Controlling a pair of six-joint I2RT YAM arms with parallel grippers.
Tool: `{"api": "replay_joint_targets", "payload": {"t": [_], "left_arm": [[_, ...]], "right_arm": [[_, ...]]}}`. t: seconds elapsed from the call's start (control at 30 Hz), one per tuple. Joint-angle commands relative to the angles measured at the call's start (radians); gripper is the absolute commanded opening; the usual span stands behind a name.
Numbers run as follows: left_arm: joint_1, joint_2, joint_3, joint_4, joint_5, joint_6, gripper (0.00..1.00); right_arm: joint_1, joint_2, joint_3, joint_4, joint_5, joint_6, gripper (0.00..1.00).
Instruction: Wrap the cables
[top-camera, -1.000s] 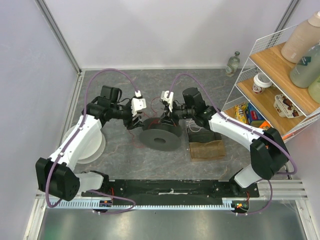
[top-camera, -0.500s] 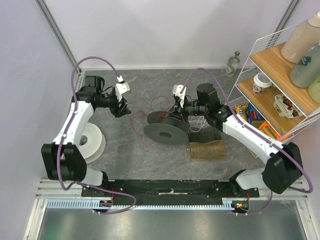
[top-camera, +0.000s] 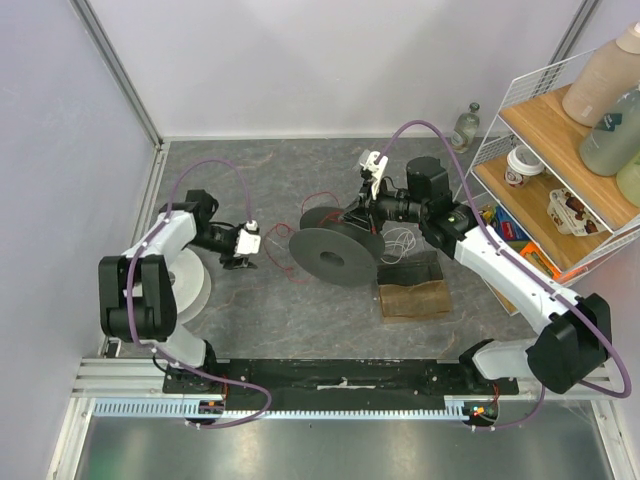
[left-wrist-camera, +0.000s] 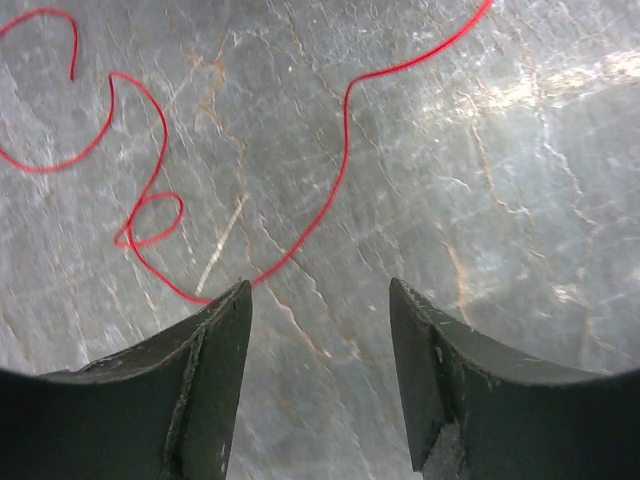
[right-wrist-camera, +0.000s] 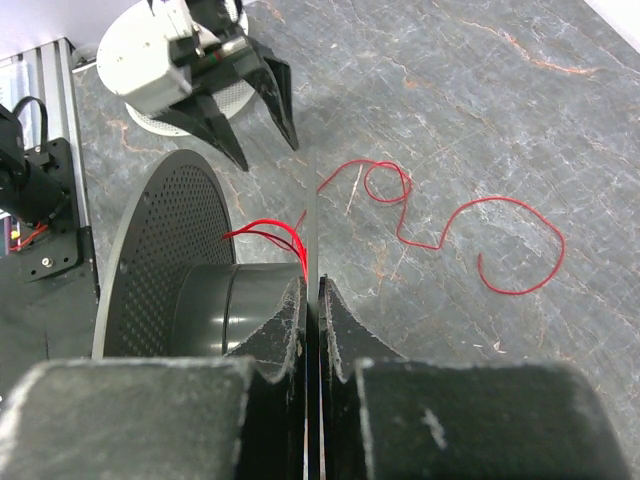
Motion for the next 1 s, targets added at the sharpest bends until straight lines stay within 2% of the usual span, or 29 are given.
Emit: {"api": "replay_joint_targets", "payload": {"t": [0.0,0.1,0.23,0.33,0.5,0.6,0.8,0.9,0.97], "left_arm": [[-0.054,0.095,0.069,0.07,0.053,0.169,0.61],[-0.066,0.187,0.165,0.063,0.005,0.17,0.54],[-0.071,0.251,0.228,0.148,0.002,0.004,0.54],[-0.072,0.253,0.218,0.191,0.008,-0.095,0.54],[-0.074,0.238,0.178,0.081,-0.041,0.047,0.57],[-0.081,0.233,0.172,0.033,-0.016,0.066,0.57],[-0.149,0.134,0.046,0.083,0.088,0.089,0.6],[-0.178,0.106,-0.002,0.152,0.102,0.045,0.64],[-0.178,0.121,0.018,0.177,0.12,-0.009,0.66]], "right_arm": [[-0.004,-0.052,0.066,0.05,-0.013,0.068,0.0],[-0.009,-0.059,0.069,0.05,-0.007,0.072,0.0],[-0.015,-0.053,0.063,0.051,0.014,0.074,0.0],[-0.021,-0.044,0.052,0.054,0.009,0.077,0.0],[-0.027,-0.026,0.049,0.079,0.003,0.103,0.0],[-0.04,-0.032,0.054,0.106,0.001,0.133,0.0],[-0.044,-0.053,0.058,0.181,-0.011,0.216,0.0],[-0.044,-0.05,0.072,0.206,-0.014,0.247,0.0],[-0.043,-0.053,0.084,0.217,-0.017,0.271,0.0]]}}
